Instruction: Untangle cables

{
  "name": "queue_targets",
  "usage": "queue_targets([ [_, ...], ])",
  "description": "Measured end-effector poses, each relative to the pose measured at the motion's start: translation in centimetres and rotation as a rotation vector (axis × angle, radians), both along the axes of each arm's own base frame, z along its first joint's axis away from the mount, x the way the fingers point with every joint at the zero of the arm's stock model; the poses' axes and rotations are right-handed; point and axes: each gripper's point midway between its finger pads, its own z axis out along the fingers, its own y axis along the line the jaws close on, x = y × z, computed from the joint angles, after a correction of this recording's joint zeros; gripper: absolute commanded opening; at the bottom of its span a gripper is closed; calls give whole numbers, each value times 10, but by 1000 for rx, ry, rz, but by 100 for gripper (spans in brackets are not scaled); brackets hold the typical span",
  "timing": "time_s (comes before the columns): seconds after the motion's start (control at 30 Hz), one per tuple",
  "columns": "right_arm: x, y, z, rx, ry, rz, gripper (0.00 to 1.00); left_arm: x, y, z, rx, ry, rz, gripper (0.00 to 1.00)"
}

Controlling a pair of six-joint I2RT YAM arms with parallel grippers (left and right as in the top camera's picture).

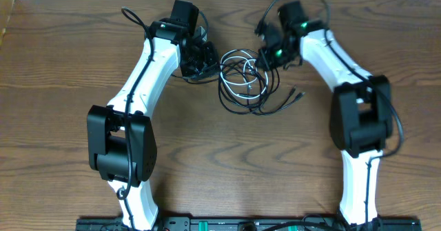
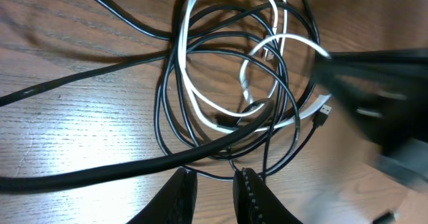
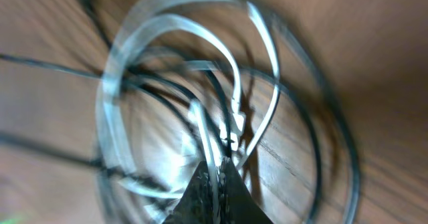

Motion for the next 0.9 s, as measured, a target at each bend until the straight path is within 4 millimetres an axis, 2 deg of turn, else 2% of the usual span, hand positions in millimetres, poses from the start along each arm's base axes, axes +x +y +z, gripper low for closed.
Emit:
queue_targets([
  [0.07,8,-4,49,31,-86,-13,1,0,0,0,3,-2,1,24],
  [0.17,9,-13,159,86,-305,-31,1,2,1,0,6,-8,2,24],
  [0.23,-8,-20,242,126,-477,-40,1,3,1,0,6,-15,3,24],
  [0.3,-37,-27,309,158,-620,-45,1,4,1,0,7,-17,3,24],
  [0.37,-63,-36,350,162,-709,-63,1,4,1,0,8,-17,3,24],
  [0.43,-80,-46,368,145,-746,-90,3,4,1,0,8,-20,-1,24],
  [0.47,-84,-50,369,130,-741,-104,7,4,1,0,9,-25,-9,24],
  [0.53,-82,-53,355,101,-695,-118,11,5,1,0,11,-35,-22,25],
  [0.63,-62,-53,306,48,-556,-128,18,5,1,1,14,-47,-43,25],
  [0.77,-36,-53,225,3,-343,-106,31,5,1,1,17,-55,-58,25],
  [0.83,-27,-53,193,5,-261,-85,38,5,1,1,18,-57,-61,25],
  [0.87,-23,-53,170,15,-199,-69,40,5,1,1,18,-57,-62,25],
  [0.9,-22,-53,163,18,-181,-65,42,5,1,1,18,-58,-62,25],
])
